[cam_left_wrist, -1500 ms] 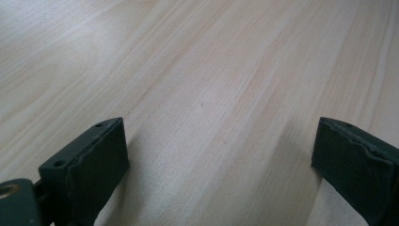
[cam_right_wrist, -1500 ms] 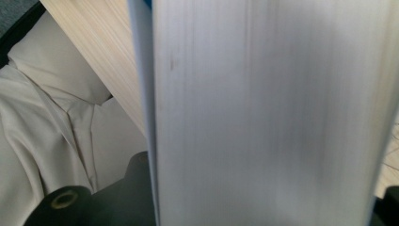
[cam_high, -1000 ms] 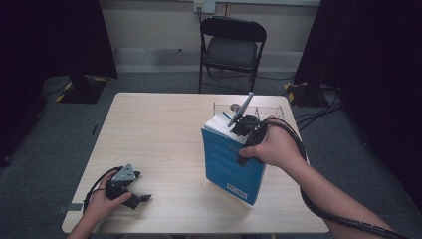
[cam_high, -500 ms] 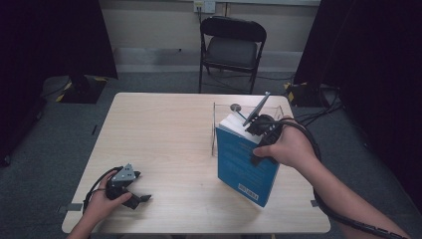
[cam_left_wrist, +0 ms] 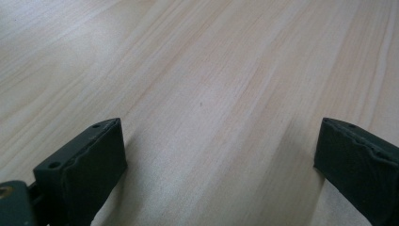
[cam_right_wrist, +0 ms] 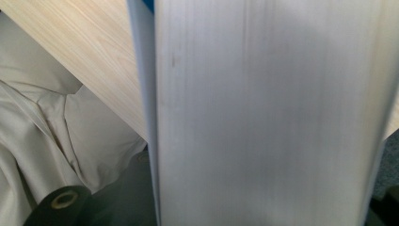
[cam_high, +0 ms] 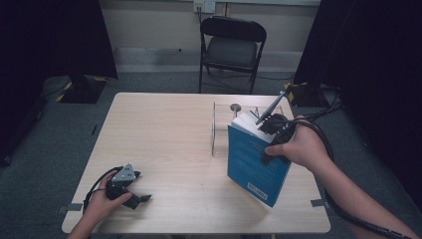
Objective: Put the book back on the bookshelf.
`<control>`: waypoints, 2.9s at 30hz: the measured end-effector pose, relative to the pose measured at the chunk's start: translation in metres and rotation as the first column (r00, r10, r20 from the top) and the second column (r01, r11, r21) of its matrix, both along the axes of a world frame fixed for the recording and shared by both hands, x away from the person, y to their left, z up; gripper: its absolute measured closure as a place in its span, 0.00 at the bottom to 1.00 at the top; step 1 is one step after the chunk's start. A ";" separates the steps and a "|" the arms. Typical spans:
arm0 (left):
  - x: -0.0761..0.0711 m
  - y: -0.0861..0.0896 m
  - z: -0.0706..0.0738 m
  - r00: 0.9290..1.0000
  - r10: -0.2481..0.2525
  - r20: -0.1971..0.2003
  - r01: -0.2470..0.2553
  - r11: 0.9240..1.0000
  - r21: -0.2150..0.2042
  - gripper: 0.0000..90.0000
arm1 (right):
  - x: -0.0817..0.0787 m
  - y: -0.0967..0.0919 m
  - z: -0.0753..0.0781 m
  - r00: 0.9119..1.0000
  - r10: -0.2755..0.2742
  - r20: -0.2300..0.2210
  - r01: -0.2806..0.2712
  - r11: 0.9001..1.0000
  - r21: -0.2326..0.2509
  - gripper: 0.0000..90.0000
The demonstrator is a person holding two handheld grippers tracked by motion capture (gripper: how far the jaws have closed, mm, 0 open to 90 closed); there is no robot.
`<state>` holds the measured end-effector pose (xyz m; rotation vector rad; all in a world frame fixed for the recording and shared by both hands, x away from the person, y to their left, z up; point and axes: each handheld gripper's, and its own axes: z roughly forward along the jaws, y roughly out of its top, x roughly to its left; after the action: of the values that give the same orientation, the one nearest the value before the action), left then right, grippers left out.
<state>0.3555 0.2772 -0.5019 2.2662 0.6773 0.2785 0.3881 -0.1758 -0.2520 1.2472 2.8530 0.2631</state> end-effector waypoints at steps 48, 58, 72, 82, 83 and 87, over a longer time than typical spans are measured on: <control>0.001 0.000 0.000 1.000 -0.003 -0.006 0.003 1.000 -0.006 0.01 | 0.014 -0.073 0.006 0.972 -0.233 -0.015 0.233 0.972 0.000 0.69; 0.001 0.000 0.000 1.000 -0.003 -0.007 0.003 1.000 -0.006 0.01 | 0.021 -0.076 0.003 0.966 -0.257 -0.001 0.257 0.966 -0.014 0.69; 0.001 0.000 -0.001 1.000 -0.002 -0.008 0.002 1.000 -0.007 0.01 | 0.035 -0.076 -0.005 0.954 -0.298 0.002 0.298 0.954 -0.023 0.69; 0.001 0.000 -0.001 1.000 -0.002 -0.007 0.002 1.000 -0.006 0.01 | 0.044 -0.081 -0.005 0.948 -0.318 0.001 0.318 0.948 -0.027 0.69; 0.001 0.000 -0.001 1.000 -0.002 -0.007 0.002 1.000 -0.007 0.01 | 0.044 -0.081 -0.006 0.949 -0.316 0.005 0.316 0.948 -0.030 0.69; 0.001 0.000 -0.001 1.000 -0.002 -0.007 0.002 1.000 -0.007 0.01 | 0.047 -0.083 -0.005 0.940 -0.340 0.006 0.340 0.940 -0.025 0.69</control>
<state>0.3561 0.2770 -0.5024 2.2625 0.6784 0.2669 0.4350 -0.2588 -0.2570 1.6991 2.5653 0.2163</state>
